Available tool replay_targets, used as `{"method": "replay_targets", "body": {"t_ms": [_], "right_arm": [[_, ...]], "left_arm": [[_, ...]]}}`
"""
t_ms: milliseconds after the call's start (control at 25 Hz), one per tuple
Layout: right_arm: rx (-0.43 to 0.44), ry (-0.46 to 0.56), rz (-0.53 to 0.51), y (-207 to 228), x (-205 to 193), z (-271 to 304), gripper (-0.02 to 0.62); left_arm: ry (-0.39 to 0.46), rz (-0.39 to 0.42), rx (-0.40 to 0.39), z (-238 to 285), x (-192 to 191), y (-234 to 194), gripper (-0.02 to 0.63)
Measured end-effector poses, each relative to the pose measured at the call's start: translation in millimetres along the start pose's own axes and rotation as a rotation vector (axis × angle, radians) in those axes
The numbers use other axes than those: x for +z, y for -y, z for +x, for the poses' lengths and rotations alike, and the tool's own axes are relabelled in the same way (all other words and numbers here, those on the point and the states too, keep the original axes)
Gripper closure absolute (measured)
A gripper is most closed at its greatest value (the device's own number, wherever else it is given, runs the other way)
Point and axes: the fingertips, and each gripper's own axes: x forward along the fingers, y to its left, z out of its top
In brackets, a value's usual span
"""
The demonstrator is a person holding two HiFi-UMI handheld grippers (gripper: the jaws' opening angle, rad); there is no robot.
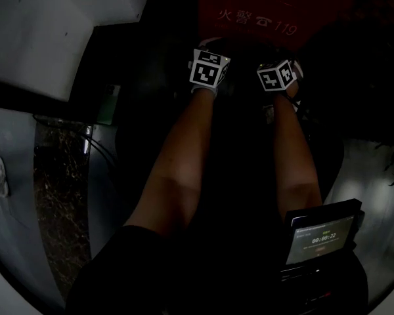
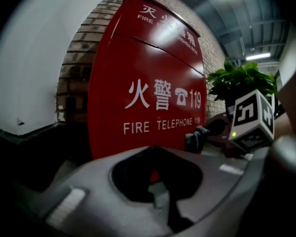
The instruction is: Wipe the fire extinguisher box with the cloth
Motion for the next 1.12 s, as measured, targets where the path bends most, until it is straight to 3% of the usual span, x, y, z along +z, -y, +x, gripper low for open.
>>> {"method": "replay_targets", "body": {"t_ms": [160,280,400,600,720,880,1120], "right_arm": [[-0.017,-0.037,0.07,6.9,-11.6,-4.5,0.551],[0.034,0.045,0.025,-13.4,16.7,-9.2,0.551],[0.088,0.145,-0.04,-45.5,48.5,-18.9,0.551],[0.228,0.275,-0.033,-102.2,84.6,-38.4,0.551],[0.27,0.327,-0.038,-117.4,99.7,-40.4,0.549],[0.325,0.359,-0.044,-139.7,113.7,-39.1,0.549],[0.386,0.387,-0.107,-168.0,128.9,-15.6,0.549]], "left_arm": [[-0.022,-0.065,0.054,-7.4,-8.6,-14.3,0.603],[-0.04,-0.126,0.159,-16.5,-15.5,-40.6,0.603],[-0.035,-0.172,0.199,-24.0,-15.2,-49.9,0.603],[-0.045,-0.16,0.219,-33.6,-16.7,-49.9,0.603],[-0.05,-0.178,0.249,-39.3,-17.4,-56.2,0.603],[-0.056,-0.205,0.284,-47.9,-22.4,-62.8,0.603],[-0.123,-0.151,0.355,-33.0,-41.0,-87.2,0.603]]}}
